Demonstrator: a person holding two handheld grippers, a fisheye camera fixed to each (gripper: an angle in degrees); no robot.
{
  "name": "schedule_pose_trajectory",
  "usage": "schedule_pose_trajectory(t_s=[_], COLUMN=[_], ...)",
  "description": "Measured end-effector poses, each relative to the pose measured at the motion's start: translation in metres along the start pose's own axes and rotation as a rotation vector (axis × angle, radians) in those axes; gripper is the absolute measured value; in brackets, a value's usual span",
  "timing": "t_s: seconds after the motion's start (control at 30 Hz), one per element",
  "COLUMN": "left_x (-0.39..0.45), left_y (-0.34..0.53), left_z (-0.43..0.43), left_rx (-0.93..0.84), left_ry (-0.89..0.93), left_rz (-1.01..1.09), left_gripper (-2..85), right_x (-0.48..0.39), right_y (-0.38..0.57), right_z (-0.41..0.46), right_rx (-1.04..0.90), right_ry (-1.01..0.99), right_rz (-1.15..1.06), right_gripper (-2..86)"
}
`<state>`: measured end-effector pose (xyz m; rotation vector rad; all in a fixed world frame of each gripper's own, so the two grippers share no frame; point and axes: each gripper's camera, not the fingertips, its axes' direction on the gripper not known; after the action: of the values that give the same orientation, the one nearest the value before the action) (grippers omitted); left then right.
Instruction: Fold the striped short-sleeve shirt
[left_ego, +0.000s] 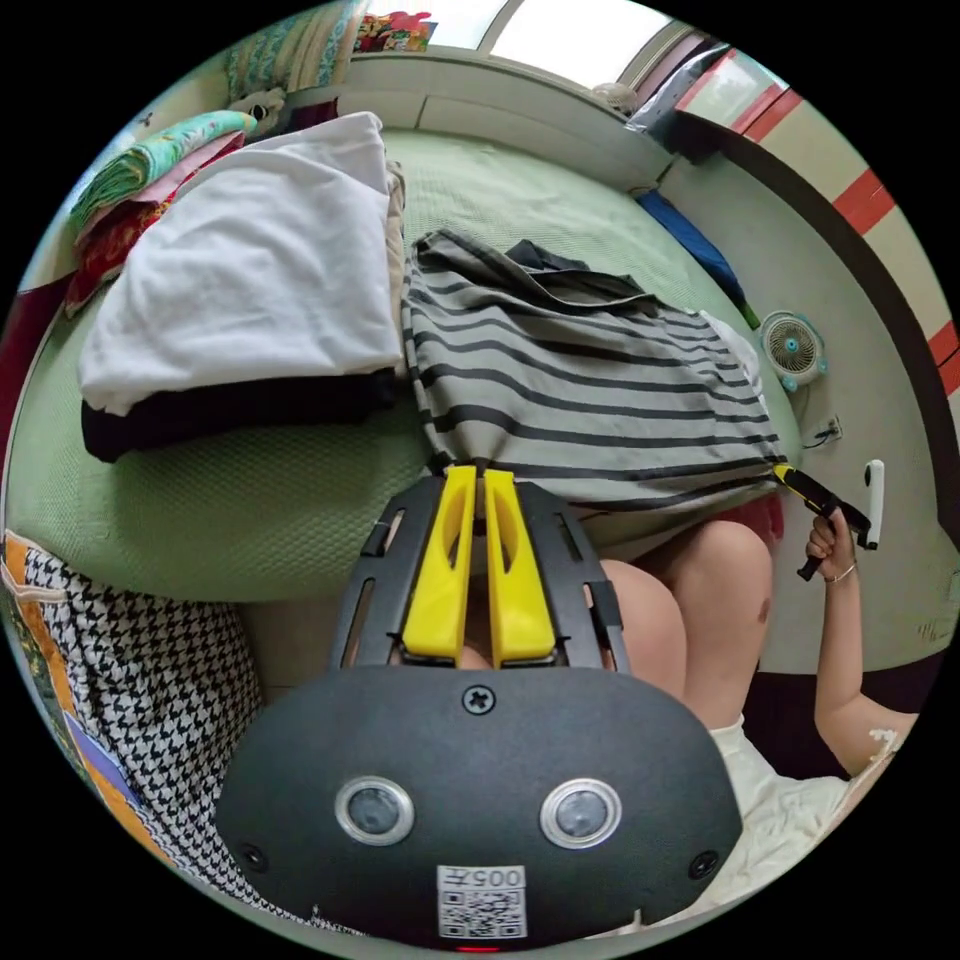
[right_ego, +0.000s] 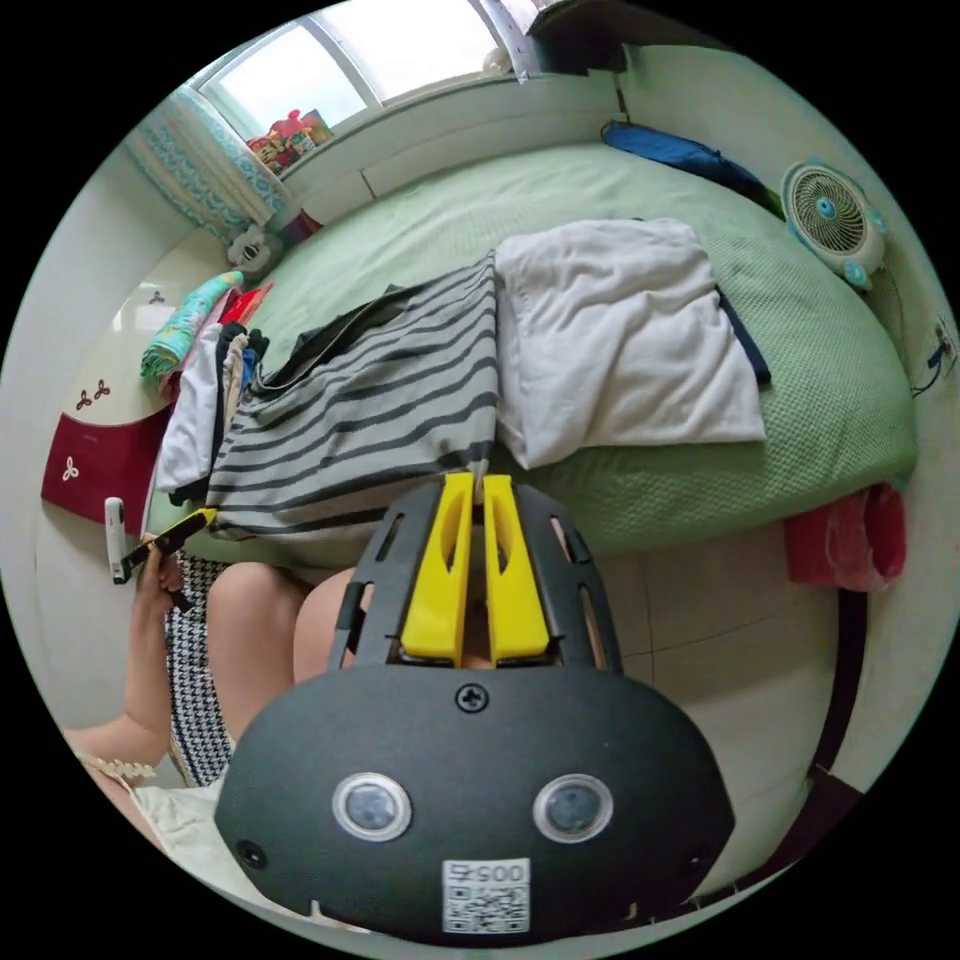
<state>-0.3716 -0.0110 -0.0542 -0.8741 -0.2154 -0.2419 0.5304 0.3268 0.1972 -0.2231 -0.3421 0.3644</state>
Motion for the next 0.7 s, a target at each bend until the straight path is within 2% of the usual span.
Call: schedule_pose_trajectory(t_s=[0.13,0.2,0.33,0.43,0.53,0.7], left_x=[-0.009,-0.014,-0.017,-0.011,-0.004,0.022], left_y=[0.011,0.018,0.028,0.027,0.023,0.012], left_z=[0.023,0.030,0.017,0.006,0.000,0.019], left_rx=[-0.052,-0.045,0.043,0.095,0.139,0.137], left_ry=[0.043,0.081,0.117,0.031,0.030,0.122], left_rz=[-0.022,-0.045,-0.049,-0.040,-0.017,0.066], left_gripper=[3.7,4.9,7.0,6.3,6.1,6.2], right_x=[0.004,-0.002,-0.027,-0.073,-0.131,-0.241], right_y=[0.006,0.007,0.005,-0.012,-0.040,-0.098], right_z=[0.012,0.027,0.002,-0.018,-0.014,0.066], right_rx=[-0.039,-0.093,0.045,0.153,0.205,0.096], right_ry=[0.003,0.092,0.105,0.034,-0.021,-0.089], right_rz=[0.020,0.016,-0.040,-0.197,-0.342,-0.528], right_gripper=[1.3,3.9,6.1,7.8,8.3,8.1])
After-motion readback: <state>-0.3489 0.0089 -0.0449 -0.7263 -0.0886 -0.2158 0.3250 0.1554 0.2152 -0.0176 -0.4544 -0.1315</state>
